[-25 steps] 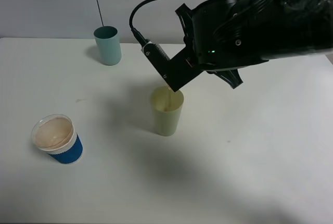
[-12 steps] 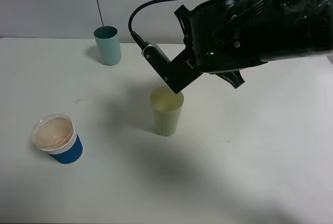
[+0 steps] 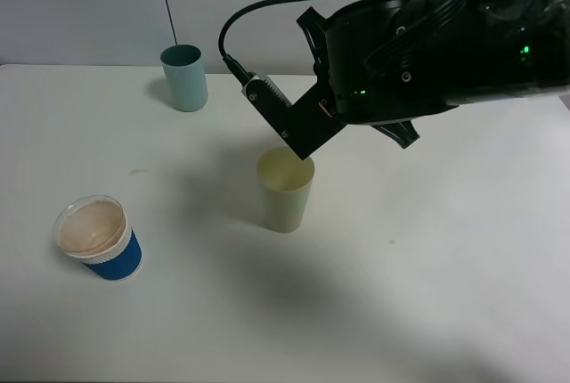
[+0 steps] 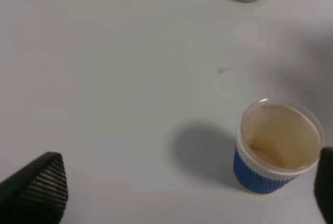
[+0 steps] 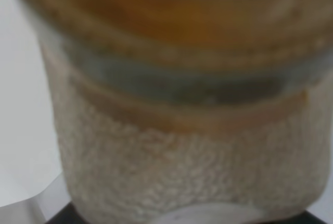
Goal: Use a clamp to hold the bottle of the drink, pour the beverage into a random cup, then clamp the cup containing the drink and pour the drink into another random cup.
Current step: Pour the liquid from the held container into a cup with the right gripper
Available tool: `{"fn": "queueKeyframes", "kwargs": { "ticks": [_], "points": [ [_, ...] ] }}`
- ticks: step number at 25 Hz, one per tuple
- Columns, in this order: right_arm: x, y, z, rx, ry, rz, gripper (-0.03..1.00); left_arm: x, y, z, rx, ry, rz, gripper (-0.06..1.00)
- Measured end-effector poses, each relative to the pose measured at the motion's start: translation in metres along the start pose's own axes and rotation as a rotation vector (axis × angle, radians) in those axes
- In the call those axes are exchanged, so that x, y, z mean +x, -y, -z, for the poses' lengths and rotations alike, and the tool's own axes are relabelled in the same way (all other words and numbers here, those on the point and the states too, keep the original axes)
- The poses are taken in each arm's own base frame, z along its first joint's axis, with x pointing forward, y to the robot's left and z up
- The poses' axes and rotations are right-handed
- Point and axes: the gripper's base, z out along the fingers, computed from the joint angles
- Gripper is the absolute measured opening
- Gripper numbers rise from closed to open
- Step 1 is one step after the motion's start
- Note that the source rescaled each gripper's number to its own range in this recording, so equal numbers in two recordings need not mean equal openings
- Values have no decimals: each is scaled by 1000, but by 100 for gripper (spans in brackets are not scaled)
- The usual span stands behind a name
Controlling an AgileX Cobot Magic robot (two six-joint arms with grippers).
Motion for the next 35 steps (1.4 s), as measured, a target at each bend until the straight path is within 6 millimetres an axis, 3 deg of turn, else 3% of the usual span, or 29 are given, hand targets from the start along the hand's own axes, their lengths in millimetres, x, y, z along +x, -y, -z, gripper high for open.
{"fn": "queueKeyframes", "kwargs": {
  "ticks": [35],
  "points": [
    [2,3,0,30,-21,68,1,0,0,0,0,0,0,87]
  ]
}}
